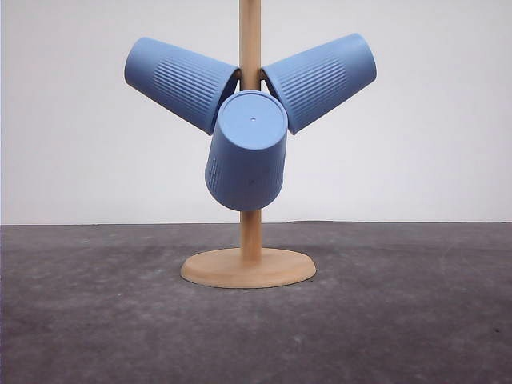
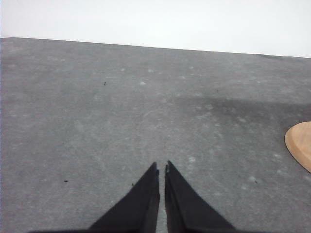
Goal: Place three cups
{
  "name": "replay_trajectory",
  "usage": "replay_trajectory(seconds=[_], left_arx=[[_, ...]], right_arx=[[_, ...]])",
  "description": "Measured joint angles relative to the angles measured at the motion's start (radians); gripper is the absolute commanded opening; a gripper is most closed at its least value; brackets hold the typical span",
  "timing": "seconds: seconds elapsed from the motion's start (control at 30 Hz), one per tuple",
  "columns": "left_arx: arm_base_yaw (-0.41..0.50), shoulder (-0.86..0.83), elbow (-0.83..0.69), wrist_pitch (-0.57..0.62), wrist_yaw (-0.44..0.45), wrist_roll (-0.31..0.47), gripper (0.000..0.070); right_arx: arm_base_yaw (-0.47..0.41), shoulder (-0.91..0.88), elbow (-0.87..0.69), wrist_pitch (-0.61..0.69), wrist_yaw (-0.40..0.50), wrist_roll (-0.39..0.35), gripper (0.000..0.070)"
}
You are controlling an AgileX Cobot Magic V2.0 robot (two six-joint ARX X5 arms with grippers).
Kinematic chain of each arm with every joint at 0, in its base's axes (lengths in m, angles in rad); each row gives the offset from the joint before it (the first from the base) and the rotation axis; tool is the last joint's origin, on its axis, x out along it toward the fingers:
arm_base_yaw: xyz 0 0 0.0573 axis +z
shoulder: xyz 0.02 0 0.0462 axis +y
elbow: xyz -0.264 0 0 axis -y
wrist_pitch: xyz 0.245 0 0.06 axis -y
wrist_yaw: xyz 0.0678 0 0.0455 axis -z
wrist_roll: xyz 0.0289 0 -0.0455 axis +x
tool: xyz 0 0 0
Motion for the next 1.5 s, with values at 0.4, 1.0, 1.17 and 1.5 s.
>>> replay_trajectory(seconds=[0.4, 1.0, 1.17, 1.5], left_arx=[[0.0, 0.0, 0.0, 0.0, 0.0, 0.0, 0.0], [0.0, 0.0, 0.0, 0.0, 0.0, 0.0, 0.0], [0.0, 0.0, 0.0, 0.0, 0.0, 0.0, 0.0], [0.0, 0.0, 0.0, 0.0, 0.0, 0.0, 0.0]], right_arx=[[0.0, 0.0, 0.0, 0.0, 0.0, 0.0, 0.0016], [0.0, 0.0, 0.0, 0.0, 0.0, 0.0, 0.0016], [0.0, 0.0, 0.0, 0.0, 0.0, 0.0, 0.0016], [0.0, 0.0, 0.0, 0.0, 0.0, 0.0, 0.0016]])
